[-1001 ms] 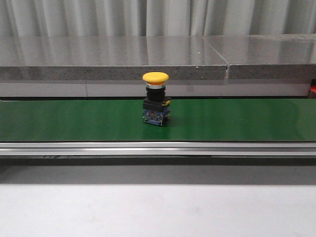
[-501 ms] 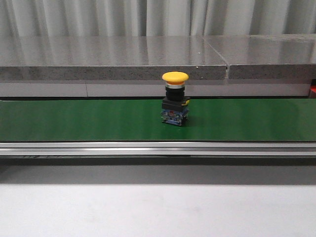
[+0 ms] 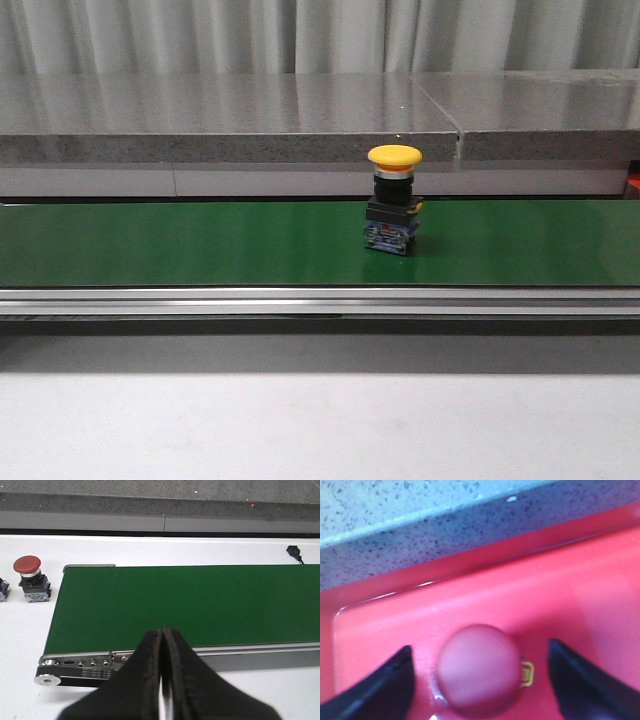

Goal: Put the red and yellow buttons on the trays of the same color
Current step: 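Move the right gripper to the yellow button on the belt and grasp it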

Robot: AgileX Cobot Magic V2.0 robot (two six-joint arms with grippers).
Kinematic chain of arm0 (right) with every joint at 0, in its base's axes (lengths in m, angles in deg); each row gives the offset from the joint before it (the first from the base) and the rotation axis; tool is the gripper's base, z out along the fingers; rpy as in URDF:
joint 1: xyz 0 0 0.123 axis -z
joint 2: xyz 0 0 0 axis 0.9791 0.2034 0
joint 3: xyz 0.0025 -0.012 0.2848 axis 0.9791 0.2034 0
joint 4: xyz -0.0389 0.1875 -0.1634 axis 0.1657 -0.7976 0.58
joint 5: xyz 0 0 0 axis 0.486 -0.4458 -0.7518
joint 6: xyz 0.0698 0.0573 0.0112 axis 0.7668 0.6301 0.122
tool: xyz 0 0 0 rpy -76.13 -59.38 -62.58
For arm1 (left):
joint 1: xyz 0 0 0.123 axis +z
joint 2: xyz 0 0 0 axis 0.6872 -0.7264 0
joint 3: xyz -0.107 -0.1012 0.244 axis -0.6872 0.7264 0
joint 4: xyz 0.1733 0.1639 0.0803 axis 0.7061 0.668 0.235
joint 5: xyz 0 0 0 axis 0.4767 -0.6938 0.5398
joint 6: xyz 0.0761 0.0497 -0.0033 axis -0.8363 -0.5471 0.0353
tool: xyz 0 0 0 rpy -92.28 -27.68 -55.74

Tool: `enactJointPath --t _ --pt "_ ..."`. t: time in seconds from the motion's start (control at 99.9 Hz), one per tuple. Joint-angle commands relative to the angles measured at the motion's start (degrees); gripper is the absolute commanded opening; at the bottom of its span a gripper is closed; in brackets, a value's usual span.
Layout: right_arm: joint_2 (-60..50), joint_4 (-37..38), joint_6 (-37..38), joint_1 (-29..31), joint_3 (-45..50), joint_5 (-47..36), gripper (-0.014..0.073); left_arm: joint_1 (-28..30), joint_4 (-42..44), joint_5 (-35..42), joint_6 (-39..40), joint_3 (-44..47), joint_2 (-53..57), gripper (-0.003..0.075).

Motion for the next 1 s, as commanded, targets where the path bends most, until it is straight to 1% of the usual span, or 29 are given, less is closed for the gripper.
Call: enactJointPath --t 0.0,0.21,0.36,0.641,0.761,0.991 --pt "-4.96 -1.17 -0.15 0.31 -2.00 -2.73 0.0659 -0.48 -0.81 4.23 0.00 -1.47 -0.18 -0.0019" --pt "-9.19 -1.99 -0.15 0.31 -2.97 -1.79 0.0656 -0.48 -0.81 4.23 0.00 -1.47 -0.18 -0.0019" --pt "-13.31 -4.50 -0.15 0.31 -4.25 3.26 0.0656 -0.48 -0.81 4.23 0.00 -1.47 -0.18 -0.0019" --pt "-22.61 -5.09 -0.15 -1.28 -3.48 12.29 0.0656 -0.48 -0.81 4.23 0.00 -1.47 -0.18 -0.0019" --pt "-28.55 -5.55 -0.21 -2.94 1.26 13.10 0.0656 -0.48 -0.81 4.23 0.00 -1.47 -0.18 -0.0019" --pt "-41.49 -5.55 -2.25 -6.28 17.59 10.44 0.0656 -0.48 -0.81 4.23 0.00 -1.47 -0.18 -0.0019"
